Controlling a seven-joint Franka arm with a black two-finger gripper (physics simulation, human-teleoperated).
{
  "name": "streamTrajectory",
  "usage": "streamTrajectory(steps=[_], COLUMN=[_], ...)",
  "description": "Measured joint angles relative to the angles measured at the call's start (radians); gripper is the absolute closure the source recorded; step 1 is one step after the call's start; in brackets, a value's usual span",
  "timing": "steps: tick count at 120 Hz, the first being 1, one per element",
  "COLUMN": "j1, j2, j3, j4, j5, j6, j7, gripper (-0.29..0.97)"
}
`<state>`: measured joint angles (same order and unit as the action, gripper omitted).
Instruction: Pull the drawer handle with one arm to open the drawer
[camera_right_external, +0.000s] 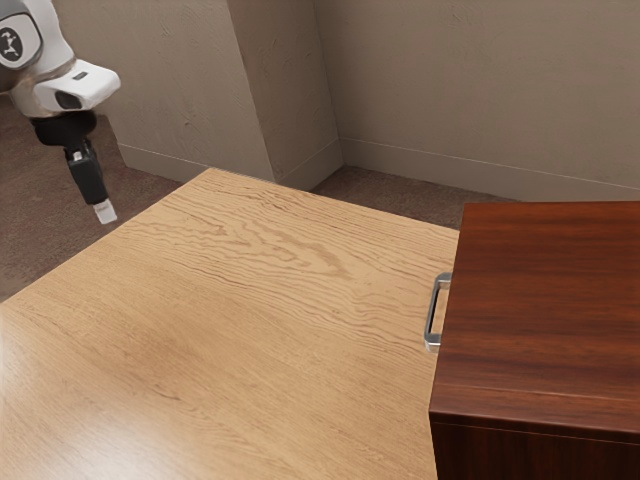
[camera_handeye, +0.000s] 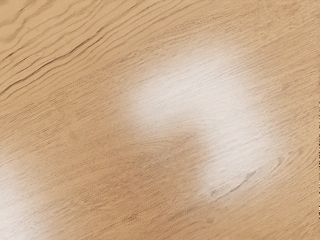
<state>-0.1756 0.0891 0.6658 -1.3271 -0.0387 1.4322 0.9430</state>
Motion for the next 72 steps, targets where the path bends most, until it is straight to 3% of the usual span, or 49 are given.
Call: streamTrajectory(steps=[32,48,72], j1=[-0.018,-0.115,-0.284], j2=[-0.031,-0.209,-0.168], j3=[-0.004,-0.021,-0.022], j4=[0.01,0.054,0.008], j5=[-0.014,-0.007,-0.018], j6=[-0.001,-0.003,-0.014], j7=[0.051,0.068,0.1], gripper=[0.0,0.0,0.0])
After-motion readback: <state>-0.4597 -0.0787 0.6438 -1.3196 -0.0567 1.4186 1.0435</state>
